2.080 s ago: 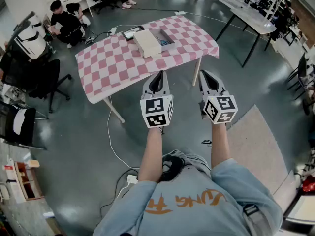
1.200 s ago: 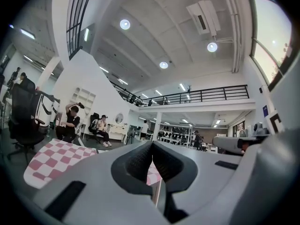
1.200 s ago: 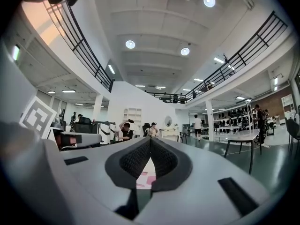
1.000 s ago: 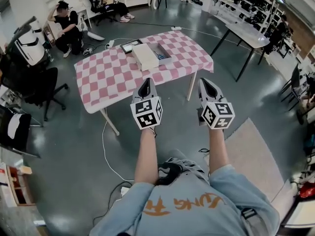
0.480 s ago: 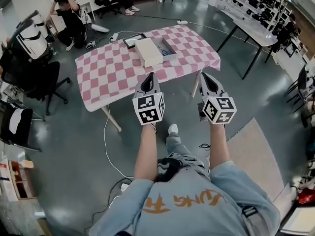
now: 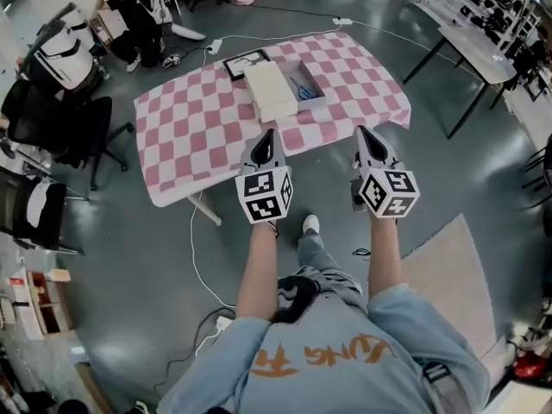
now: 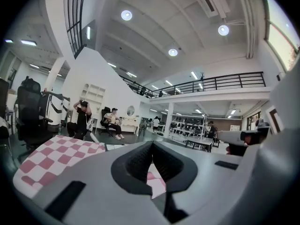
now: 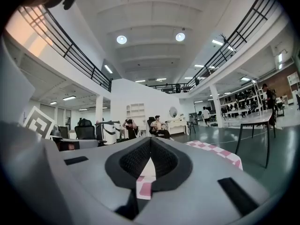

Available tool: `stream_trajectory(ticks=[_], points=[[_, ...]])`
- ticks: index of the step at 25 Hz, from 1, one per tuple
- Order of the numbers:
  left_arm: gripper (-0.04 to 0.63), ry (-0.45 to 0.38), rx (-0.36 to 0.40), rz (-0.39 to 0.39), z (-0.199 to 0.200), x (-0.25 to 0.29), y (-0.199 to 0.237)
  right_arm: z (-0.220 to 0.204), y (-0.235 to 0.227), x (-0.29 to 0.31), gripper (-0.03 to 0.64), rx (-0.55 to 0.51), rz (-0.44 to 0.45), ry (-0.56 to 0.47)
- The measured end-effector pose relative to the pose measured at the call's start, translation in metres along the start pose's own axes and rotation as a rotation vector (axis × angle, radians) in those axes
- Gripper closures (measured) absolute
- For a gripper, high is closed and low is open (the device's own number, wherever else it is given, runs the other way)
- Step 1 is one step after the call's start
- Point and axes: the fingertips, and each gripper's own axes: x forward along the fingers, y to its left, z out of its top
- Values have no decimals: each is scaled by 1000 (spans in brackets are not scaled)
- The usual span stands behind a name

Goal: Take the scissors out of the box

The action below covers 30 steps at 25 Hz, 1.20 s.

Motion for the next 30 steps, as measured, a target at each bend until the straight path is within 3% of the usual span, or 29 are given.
stream_trajectory(ticks=[5,9,16,21,30], points=[[575,48,-4,-13,-24,61,-7,-24,-40,52,620,48,7,55],[575,117,39,-22,-40,114,-15,-45,-82,89,620,120,-13,112],[575,144,132,-8,-21,200,-24,-24,-121,160,620,153,55,99],[575,139,101,-38,-6,252,-38,-22,-162,200,620,200,56,114],[575,182,72,30,-22,301,-22,-40,-201,239,620,244,55,148]])
